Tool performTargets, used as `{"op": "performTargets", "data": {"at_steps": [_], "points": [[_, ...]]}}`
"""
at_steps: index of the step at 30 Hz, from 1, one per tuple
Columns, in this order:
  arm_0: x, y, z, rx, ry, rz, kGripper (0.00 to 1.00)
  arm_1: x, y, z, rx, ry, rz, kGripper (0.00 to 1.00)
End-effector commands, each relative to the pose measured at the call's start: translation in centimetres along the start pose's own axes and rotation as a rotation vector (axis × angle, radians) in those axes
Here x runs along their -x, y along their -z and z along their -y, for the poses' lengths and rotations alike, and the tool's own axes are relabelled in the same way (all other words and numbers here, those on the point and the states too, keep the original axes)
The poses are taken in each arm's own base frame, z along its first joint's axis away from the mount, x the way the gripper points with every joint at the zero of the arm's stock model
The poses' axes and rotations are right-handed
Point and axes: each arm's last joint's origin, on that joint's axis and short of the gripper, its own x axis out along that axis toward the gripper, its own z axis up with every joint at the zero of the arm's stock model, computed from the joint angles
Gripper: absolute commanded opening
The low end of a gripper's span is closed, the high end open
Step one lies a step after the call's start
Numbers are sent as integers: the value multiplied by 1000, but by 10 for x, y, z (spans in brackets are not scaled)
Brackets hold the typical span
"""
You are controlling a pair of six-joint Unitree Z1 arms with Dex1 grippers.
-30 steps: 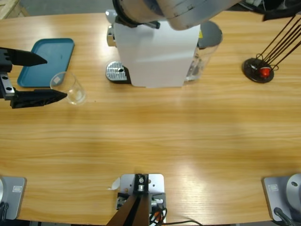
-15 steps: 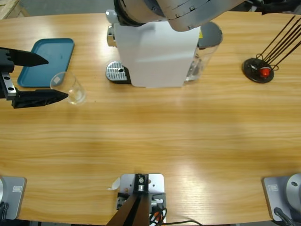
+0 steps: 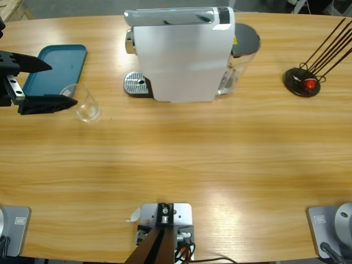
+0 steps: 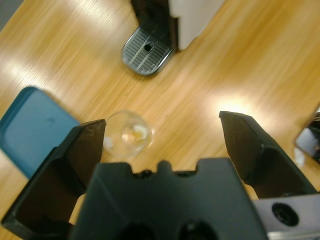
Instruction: Pour coffee
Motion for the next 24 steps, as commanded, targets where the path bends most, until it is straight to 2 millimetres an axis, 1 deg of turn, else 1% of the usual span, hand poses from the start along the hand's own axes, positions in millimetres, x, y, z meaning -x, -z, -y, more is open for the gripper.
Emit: {"op": "performTargets", "data": {"at_steps": [1, 4, 7, 10, 12, 14, 17, 21, 24], "points": [[-12, 34, -10, 12, -94, -143, 1000, 66, 44, 51, 17, 28, -46, 1000], [-22, 51, -6, 20, -78, -171, 1000, 84, 70, 67, 15, 39, -67, 1000], [-34, 58, -4, 36, -84, -91, 1000, 96, 92, 80, -1, 48, -88, 1000], [-48, 67, -3, 44, -93, -56, 1000, 99, 105, 86, -2, 56, -107, 1000], [-51, 78, -1, 69, -105, -29, 1000, 97, 111, 87, -4, 64, -123, 1000], [-48, 89, 1, 106, -122, 22, 998, 93, 116, 87, -12, 71, -137, 1000], [-49, 104, 3, 120, -137, 19, 994, 87, 120, 86, -18, 74, -154, 1000], [-47, 106, 0, 133, -170, 42, 1000, 83, 122, 85, -14, 76, -165, 1000], [-51, 106, -6, 158, -197, 44, 1000, 80, 124, 85, -11, 83, -171, 1000]]}}
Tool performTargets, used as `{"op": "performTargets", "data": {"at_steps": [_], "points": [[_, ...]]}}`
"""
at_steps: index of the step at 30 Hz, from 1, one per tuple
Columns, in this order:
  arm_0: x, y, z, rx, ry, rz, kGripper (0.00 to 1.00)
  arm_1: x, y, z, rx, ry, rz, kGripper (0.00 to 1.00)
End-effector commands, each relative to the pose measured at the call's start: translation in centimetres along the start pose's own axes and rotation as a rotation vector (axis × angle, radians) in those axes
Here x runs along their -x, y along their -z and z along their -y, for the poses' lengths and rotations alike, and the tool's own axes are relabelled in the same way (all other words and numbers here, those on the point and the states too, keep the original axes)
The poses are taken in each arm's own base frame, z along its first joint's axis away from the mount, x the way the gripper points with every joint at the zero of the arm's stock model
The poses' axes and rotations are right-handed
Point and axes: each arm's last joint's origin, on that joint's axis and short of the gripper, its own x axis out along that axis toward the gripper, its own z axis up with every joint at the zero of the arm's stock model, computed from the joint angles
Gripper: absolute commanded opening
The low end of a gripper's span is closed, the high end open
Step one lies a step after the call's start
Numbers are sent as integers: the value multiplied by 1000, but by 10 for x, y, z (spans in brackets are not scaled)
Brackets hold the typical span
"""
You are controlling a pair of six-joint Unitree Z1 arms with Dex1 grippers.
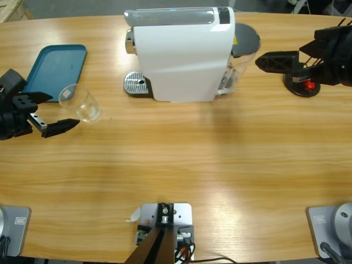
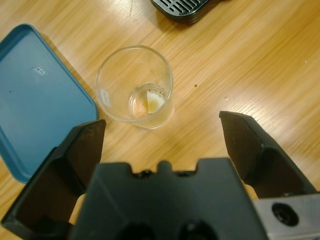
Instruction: Pour coffee
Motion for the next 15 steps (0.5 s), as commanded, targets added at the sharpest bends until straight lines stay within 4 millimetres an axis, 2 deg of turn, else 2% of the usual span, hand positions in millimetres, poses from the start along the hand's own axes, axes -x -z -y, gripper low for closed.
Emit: {"op": "performTargets", "data": {"at_steps": [1, 7, 15], "points": [[-5, 11, -12, 67, -77, 11, 1000, -13, 12, 1, -3, 15, -41, 1000], [-37, 7, -10, 81, 11, 0, 1000, -20, 17, 1, -10, 26, -58, 1000], [-61, 9, -11, 75, 15, -29, 1000, -30, 14, 1, -25, 38, -73, 1000]]}}
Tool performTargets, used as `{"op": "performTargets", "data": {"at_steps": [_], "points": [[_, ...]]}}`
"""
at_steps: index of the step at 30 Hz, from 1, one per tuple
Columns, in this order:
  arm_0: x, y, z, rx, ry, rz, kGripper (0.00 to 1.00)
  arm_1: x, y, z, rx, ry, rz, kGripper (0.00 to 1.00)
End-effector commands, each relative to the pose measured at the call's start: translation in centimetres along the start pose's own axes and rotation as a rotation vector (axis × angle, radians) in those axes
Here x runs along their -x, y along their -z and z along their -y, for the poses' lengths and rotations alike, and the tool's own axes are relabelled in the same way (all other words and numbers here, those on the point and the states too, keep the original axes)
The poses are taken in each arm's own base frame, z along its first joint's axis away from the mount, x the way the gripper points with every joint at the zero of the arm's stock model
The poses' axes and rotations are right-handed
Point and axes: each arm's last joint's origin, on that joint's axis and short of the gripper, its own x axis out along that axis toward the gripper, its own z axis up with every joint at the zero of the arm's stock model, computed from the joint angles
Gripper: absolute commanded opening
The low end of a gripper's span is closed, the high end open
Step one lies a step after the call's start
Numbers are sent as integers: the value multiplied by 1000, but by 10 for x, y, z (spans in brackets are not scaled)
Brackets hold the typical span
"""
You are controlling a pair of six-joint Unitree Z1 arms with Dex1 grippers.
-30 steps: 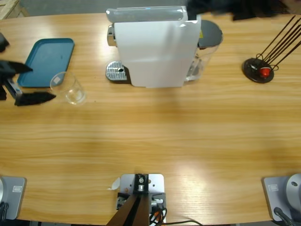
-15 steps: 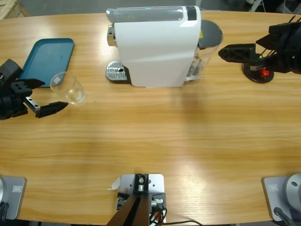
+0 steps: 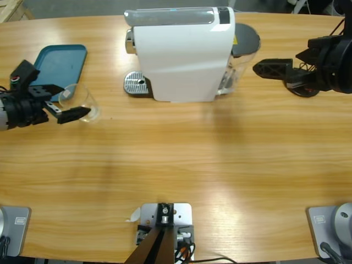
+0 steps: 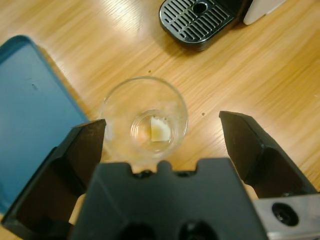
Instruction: Pour coffee
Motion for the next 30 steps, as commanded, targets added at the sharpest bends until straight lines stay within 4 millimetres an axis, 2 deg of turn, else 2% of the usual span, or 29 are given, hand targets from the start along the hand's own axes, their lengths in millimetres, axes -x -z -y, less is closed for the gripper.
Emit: {"op": "performTargets", "data": {"at_steps": [1, 5, 9, 14, 19, 23, 26, 30], "points": [[-25, 14, -3, 8, -13, -89, 1000, -21, 7, 0, -9, 25, -60, 1000], [-27, 14, -4, -6, -35, -87, 1000, -25, 6, -2, -8, 21, -65, 1000], [-15, 7, -5, -5, -39, -23, 1000, -26, 6, -2, -9, 21, -65, 1000], [6, -17, -5, -12, -34, 89, 982, -25, 7, -2, -10, 19, -64, 1000], [37, -35, -7, -49, -44, 64, 999, -25, 8, -1, -12, 17, -60, 1000], [46, -26, -8, -51, -77, 2, 1000, -27, 11, -1, -14, 17, -59, 1000], [39, -9, -10, -36, -87, -64, 1000, -26, 13, 0, -13, 17, -61, 1000], [23, -6, -14, -14, -97, -84, 1000, -25, 17, 3, -12, 18, -66, 1000]]}}
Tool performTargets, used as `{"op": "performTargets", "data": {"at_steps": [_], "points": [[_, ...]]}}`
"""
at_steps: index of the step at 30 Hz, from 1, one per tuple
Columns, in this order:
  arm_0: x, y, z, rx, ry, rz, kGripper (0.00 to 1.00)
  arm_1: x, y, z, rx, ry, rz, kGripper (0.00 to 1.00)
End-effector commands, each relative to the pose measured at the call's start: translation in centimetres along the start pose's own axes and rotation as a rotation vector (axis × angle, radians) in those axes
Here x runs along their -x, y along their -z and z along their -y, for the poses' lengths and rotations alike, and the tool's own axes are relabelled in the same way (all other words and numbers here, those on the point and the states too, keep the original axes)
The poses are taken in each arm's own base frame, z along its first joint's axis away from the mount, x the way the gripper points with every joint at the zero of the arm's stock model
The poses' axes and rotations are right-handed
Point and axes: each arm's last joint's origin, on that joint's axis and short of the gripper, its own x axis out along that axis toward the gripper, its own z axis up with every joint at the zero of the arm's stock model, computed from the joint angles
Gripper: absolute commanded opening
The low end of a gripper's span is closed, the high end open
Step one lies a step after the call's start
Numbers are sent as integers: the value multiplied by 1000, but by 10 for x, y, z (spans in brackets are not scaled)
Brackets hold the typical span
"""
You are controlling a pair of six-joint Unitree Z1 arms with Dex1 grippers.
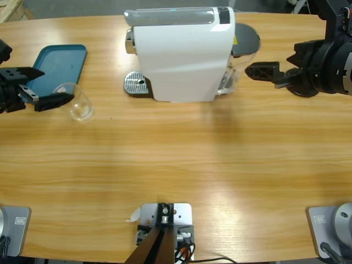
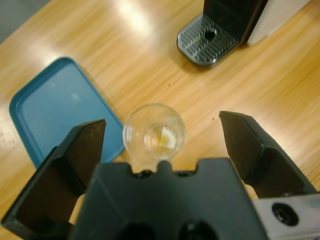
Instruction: Pour coffee
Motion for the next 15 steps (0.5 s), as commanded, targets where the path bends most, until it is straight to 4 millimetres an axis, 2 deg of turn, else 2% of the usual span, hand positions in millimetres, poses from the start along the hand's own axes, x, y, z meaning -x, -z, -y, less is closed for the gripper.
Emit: {"op": "performTargets", "data": {"at_steps": [1, 8, 15], "points": [[-20, 22, -5, 31, -38, -92, 1000, -9, 16, 6, -5, 15, -52, 1000], [-43, 27, -6, 43, -25, -131, 1000, -14, 13, 3, -3, 9, -60, 1000], [-49, 30, -5, 44, -1, -136, 1000, -20, 13, 0, -1, 8, -69, 1000]]}}
